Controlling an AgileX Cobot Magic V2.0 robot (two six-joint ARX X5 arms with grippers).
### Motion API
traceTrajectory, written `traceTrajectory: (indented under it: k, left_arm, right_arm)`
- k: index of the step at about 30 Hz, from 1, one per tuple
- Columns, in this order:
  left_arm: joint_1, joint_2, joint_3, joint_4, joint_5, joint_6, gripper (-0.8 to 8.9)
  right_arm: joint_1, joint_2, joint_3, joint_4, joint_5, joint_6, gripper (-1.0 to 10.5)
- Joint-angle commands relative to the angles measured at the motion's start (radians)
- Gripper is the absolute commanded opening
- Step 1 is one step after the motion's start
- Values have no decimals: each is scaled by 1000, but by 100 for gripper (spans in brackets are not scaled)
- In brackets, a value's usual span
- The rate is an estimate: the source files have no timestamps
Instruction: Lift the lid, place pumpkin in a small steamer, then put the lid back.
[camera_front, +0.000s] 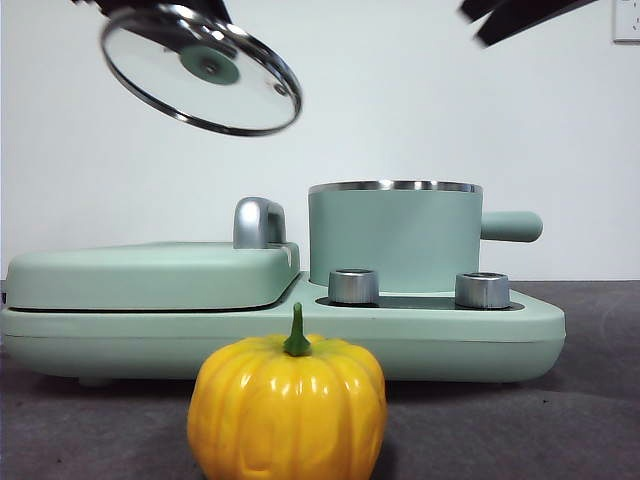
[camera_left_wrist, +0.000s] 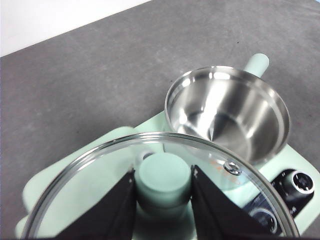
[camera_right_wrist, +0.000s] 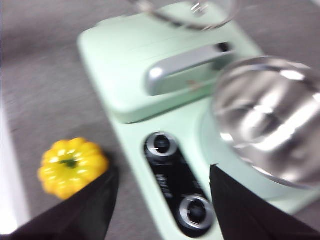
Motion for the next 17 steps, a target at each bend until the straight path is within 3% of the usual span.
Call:
traceTrajectory:
  k: [1,5,9,17]
  left_arm:
    - [-2,-49,-16,18,-34,-3,10]
    - [6,-152,-88,11,-69,-7,10]
    - [21,-254,-137,-58,-110,-8,10]
    - [41,-381,-148,-111,-136,-7,10]
  right_arm:
    - [77,61,14,2,-1,1,288]
    - [171,149,14,5,-2,0,291]
    - [249,243,14,14,-1,-1,398]
    - [341,380,14,40,32,-61,430]
